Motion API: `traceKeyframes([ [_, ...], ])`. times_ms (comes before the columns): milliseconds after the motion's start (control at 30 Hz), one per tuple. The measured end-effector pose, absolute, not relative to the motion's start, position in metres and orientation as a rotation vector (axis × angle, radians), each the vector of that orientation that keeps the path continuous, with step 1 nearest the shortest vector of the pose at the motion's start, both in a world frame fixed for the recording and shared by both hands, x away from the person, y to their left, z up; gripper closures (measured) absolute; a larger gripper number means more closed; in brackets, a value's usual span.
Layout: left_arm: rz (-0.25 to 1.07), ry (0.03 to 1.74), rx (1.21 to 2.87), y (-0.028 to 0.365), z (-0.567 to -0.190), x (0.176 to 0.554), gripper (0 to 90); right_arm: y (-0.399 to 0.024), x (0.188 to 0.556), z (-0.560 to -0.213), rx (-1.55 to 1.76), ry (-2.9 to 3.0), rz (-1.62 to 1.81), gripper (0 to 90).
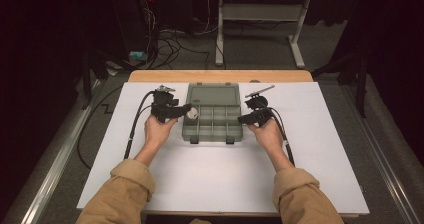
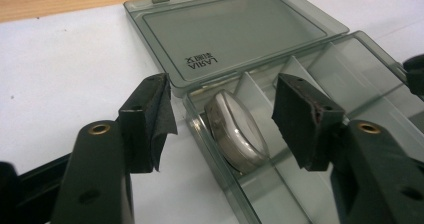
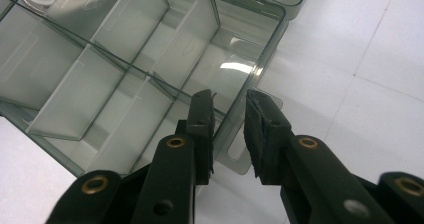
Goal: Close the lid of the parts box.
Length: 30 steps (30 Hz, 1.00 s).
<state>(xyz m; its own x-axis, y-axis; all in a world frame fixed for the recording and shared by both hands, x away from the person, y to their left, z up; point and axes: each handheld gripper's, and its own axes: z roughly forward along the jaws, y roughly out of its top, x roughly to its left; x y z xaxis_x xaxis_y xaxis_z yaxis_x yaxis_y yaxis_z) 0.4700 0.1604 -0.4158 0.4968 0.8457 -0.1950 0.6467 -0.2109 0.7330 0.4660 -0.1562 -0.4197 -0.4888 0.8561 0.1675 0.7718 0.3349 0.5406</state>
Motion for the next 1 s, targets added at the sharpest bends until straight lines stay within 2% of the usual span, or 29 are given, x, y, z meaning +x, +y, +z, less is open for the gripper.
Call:
traceKeyframes([
  [433, 0.188, 1.298, 2.014, 0.156, -0.411, 0.514, 45.0, -0.156, 0.466, -0.420, 1.504, 2.443, 0.862, 74.3],
  [1000, -0.030, 1.430, 1.934, 0.155, -0.436, 0.551, 45.2, -0.156, 0.465, -0.420, 1.513, 2.432, 0.860, 74.3],
])
